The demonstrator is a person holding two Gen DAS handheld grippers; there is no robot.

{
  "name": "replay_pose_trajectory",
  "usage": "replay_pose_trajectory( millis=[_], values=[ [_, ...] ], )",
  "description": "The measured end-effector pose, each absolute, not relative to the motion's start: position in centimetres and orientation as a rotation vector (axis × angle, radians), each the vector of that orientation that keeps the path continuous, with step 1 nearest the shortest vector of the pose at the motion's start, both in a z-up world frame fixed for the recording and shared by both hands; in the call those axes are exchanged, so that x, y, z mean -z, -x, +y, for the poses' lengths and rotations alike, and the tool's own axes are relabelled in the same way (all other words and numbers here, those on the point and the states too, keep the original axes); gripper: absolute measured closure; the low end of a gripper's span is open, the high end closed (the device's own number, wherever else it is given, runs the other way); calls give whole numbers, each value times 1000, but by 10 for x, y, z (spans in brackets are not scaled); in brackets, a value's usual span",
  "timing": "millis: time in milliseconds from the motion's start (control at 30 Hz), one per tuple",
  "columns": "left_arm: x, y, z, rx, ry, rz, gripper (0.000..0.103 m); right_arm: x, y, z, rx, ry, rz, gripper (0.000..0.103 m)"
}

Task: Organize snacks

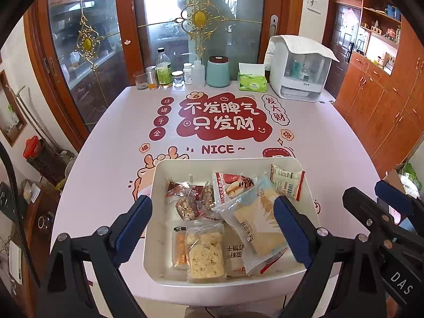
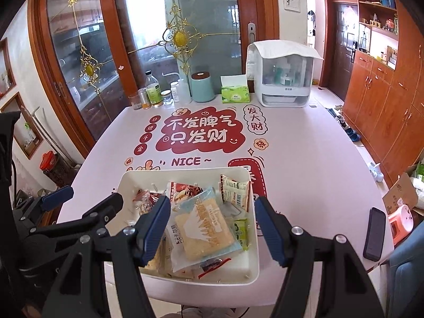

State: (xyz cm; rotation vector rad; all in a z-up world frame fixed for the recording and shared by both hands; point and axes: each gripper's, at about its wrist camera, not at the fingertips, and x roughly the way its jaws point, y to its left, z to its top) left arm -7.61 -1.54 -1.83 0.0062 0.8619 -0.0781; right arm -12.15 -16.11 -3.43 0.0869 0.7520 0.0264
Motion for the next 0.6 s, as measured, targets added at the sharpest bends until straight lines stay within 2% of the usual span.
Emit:
replay_pose_trajectory(
  millis=[600],
  values=[
    [29, 69, -21, 60, -1, 878, 11, 40, 110, -165, -45, -98, 777, 36]
  ],
)
